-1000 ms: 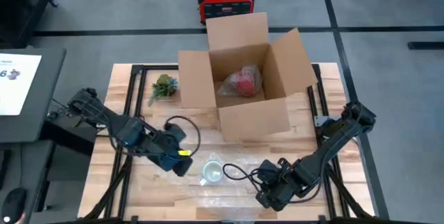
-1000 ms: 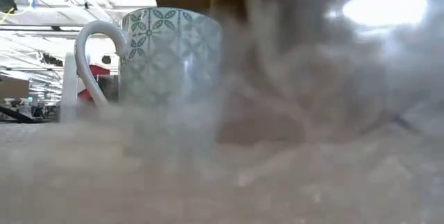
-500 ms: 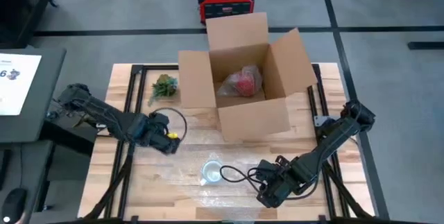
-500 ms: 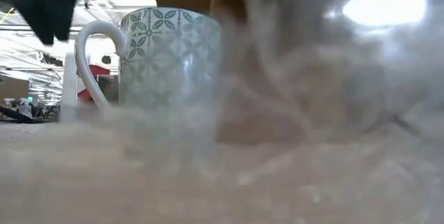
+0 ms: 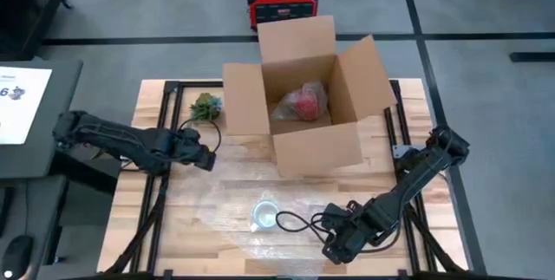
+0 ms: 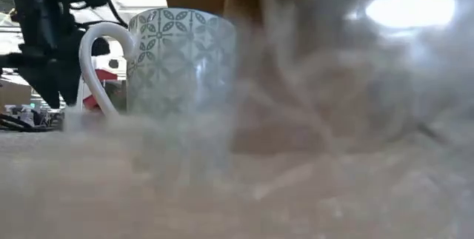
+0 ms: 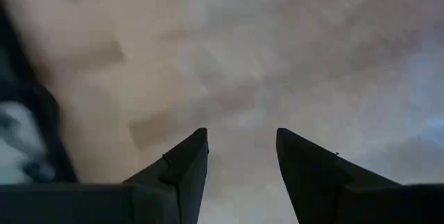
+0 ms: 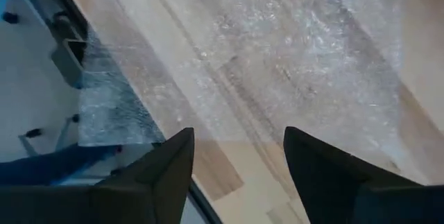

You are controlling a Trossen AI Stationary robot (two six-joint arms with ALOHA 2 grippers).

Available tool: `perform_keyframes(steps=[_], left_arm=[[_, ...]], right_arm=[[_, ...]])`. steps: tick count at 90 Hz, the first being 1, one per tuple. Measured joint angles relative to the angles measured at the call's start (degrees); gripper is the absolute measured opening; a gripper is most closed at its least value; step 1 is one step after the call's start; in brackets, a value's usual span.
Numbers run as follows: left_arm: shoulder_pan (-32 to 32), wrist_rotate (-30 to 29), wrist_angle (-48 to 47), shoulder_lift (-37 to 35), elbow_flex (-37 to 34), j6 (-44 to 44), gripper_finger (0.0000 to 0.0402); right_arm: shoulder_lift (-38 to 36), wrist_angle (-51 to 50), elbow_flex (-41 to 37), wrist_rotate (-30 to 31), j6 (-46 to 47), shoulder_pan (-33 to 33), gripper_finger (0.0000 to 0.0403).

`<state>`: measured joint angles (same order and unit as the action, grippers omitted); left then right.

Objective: Wrap mug
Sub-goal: Wrap the white mug with bubble wrap

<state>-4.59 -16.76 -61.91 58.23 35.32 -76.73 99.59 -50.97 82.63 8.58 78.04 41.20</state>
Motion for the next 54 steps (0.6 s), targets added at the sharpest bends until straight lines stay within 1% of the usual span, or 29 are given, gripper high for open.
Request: perform_keyframes(steps=[17,26,31,41,48,54], left_arm=[[5.38,2.54,4.58,8.65,-2.65,6.66,0.0151],[7.48,6.0,9.44,12.74,-4.17,11.72,0.0151],[8.27,7.53,11.79,14.77,-4.96,13.51,0.0151],[8.78,8.57,12.41,17.83,-5.44,15.75,0.0148],[8.76,8.77,12.66,18.47,-5.28,17.97,0.0134],[8.76,9.0,12.79,18.54,-4.89,19.66,0.0109]], right_arm=[[0.01,3.34,0.0,-0.84,3.15,-0.06,0.0214],[0.03,4.67,0.0,-1.03,4.89,0.11,0.0214],[0.02,5.17,0.0,-1.1,5.46,0.35,0.0214],[0.04,6.09,0.0,-1.45,7.04,0.89,0.0214],[0.04,6.63,0.0,-1.53,7.83,1.3,0.0214],[0.04,7.02,0.0,-1.53,8.62,1.75,0.0214]])
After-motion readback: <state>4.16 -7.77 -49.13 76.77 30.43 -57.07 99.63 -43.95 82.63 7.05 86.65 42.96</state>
